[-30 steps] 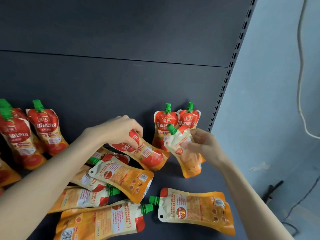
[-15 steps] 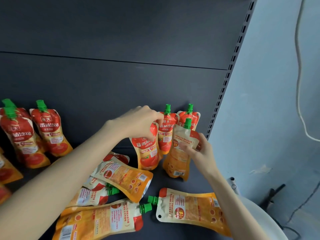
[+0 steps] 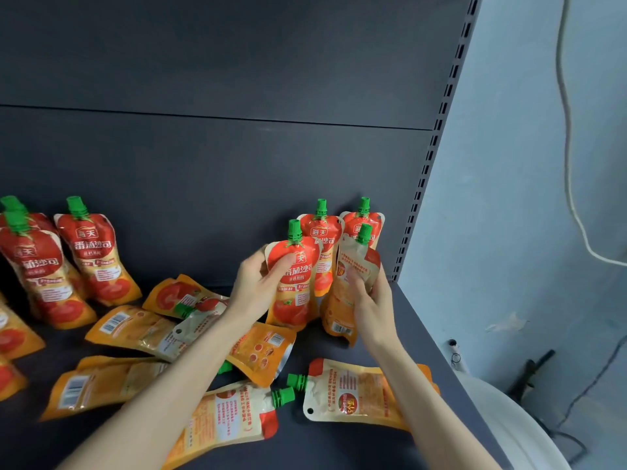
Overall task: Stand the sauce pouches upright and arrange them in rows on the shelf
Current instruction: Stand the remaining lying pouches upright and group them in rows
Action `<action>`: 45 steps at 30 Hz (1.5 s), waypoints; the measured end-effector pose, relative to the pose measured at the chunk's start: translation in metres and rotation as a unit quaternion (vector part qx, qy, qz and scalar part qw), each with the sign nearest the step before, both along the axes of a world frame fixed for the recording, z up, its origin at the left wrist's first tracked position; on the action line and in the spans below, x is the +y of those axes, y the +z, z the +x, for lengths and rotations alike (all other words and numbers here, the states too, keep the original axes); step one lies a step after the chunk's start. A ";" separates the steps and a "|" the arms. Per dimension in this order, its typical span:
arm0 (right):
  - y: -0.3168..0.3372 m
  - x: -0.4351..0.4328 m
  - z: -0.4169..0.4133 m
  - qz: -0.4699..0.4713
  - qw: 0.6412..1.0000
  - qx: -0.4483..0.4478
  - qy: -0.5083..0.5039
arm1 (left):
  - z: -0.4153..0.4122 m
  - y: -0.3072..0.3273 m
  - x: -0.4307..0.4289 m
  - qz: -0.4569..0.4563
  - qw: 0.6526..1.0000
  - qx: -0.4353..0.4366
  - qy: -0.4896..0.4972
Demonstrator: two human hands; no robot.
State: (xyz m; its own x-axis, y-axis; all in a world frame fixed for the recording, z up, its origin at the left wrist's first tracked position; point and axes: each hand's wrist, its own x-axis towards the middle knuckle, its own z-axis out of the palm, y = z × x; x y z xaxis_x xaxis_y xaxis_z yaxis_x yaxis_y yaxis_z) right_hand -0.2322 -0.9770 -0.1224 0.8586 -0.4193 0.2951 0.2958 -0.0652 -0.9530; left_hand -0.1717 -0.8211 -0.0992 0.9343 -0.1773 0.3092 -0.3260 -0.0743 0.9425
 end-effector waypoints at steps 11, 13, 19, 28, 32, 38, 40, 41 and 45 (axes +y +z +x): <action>-0.002 0.010 -0.012 -0.022 0.991 0.056 0.116 | -0.006 -0.011 -0.004 -0.050 0.996 0.076 -0.015; 0.001 0.008 -0.012 -0.004 0.988 0.066 0.140 | -0.007 -0.013 -0.004 -0.061 0.995 0.078 -0.020; 0.007 -0.004 -0.008 0.004 0.987 0.063 0.149 | -0.009 -0.013 -0.003 -0.062 0.993 0.090 -0.033; 0.012 -0.013 -0.001 -0.046 0.990 0.095 0.090 | -0.003 -0.021 0.010 0.044 0.992 0.075 -0.095; 0.007 -0.023 -0.001 -0.063 0.981 0.127 0.134 | 0.002 -0.024 0.012 0.063 0.993 0.042 -0.094; 0.003 -0.026 0.010 -0.098 0.986 0.086 0.106 | 0.014 -0.027 0.015 0.068 0.996 0.019 -0.050; 0.004 -0.023 0.017 -0.108 0.986 0.081 0.093 | 0.018 -0.026 0.017 0.077 0.996 0.017 -0.038; 0.005 -0.022 0.021 -0.115 0.986 0.081 0.090 | 0.020 -0.025 0.018 0.081 0.996 0.017 -0.033; 0.006 -0.019 0.028 -0.140 0.980 0.096 0.100 | 0.024 -0.027 0.020 0.100 0.994 0.032 -0.028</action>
State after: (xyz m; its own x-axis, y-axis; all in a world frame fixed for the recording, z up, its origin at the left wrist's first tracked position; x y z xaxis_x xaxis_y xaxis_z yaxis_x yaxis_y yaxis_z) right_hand -0.2046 -0.9965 -0.1164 0.9664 -0.1616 0.2000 0.1470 -0.2910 -0.9454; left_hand -0.1474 -0.8014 -0.1261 0.9379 -0.2813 0.2030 -0.2749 -0.2456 0.9296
